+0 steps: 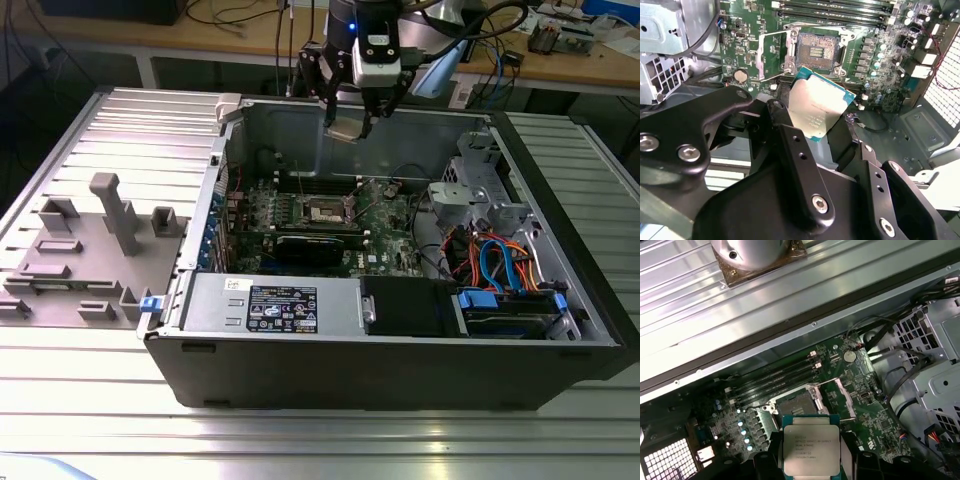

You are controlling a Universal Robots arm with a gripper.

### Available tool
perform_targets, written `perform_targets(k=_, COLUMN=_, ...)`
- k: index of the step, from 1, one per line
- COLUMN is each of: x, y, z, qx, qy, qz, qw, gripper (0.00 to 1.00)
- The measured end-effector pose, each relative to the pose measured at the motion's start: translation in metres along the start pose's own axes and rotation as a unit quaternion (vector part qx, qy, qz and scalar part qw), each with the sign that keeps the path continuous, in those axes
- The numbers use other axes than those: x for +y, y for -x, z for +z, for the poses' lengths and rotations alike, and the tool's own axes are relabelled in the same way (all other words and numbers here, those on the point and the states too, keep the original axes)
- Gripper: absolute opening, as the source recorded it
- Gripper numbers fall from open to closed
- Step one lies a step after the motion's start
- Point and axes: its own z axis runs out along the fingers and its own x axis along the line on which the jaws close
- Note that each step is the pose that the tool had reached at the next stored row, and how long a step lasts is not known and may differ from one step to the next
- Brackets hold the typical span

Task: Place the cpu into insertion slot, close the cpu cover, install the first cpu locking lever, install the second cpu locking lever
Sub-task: 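Place the cpu into insertion slot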

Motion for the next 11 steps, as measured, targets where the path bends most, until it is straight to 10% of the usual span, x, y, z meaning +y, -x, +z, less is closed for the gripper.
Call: perform_targets(k=11, x=-0.0007, y=-0.0015, z=0.0000, qx=0.0000, qy=0.0001, qz=0.000, qw=1.0000, gripper=0.54)
